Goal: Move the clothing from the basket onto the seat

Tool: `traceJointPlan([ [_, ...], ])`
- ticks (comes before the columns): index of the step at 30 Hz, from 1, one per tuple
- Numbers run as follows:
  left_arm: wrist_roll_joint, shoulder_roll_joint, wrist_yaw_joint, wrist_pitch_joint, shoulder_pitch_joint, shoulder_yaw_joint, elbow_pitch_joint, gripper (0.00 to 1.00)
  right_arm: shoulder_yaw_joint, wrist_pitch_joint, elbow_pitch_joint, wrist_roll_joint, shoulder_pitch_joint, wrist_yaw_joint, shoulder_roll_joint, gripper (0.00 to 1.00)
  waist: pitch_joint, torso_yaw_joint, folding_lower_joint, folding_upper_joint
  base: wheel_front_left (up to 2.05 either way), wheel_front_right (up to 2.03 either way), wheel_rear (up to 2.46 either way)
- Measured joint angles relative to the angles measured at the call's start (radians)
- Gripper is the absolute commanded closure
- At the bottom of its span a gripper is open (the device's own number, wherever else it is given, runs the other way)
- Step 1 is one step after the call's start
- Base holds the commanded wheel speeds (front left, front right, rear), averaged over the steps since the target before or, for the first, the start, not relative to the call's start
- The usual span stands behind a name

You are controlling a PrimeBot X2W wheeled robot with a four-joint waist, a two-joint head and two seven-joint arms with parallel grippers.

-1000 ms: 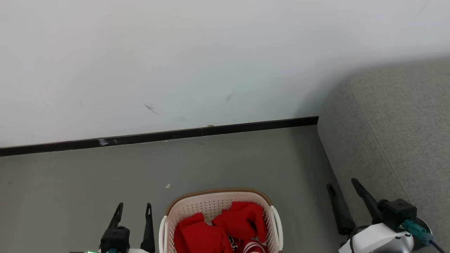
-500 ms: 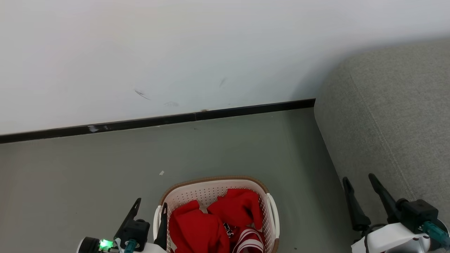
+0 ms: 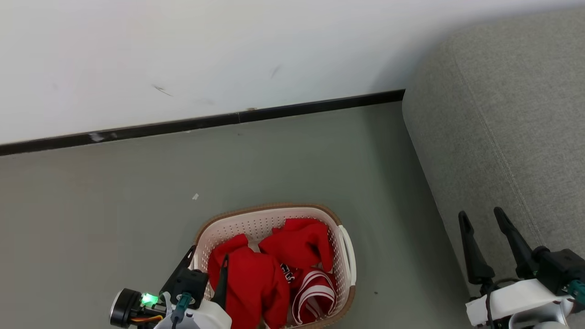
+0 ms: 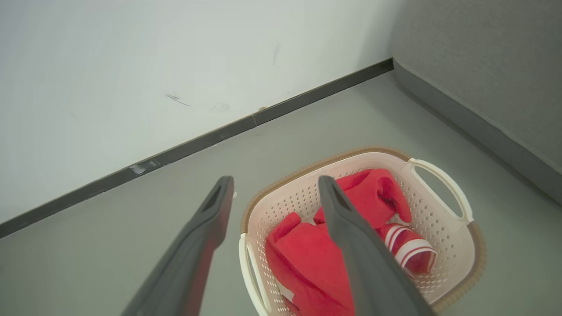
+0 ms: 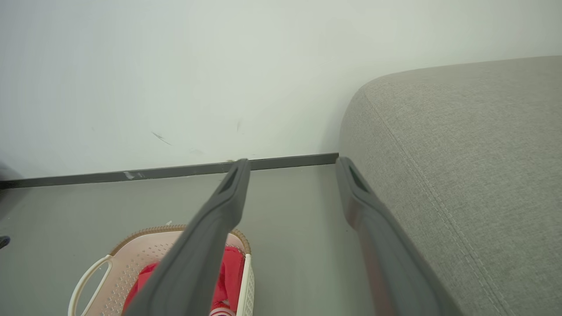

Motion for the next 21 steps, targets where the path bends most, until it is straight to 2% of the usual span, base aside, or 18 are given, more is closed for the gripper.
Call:
traceJointPlan([
  [21,0.006,-0.004,0.0,0.007,-0.157,-0.049,0.106,0.0,0.024,-0.001,-0.072,0.016,-0.149,0.0,0.0,0.0,0.228,-0.069,-0.0001,0.0,0.0,0.0,0.0],
])
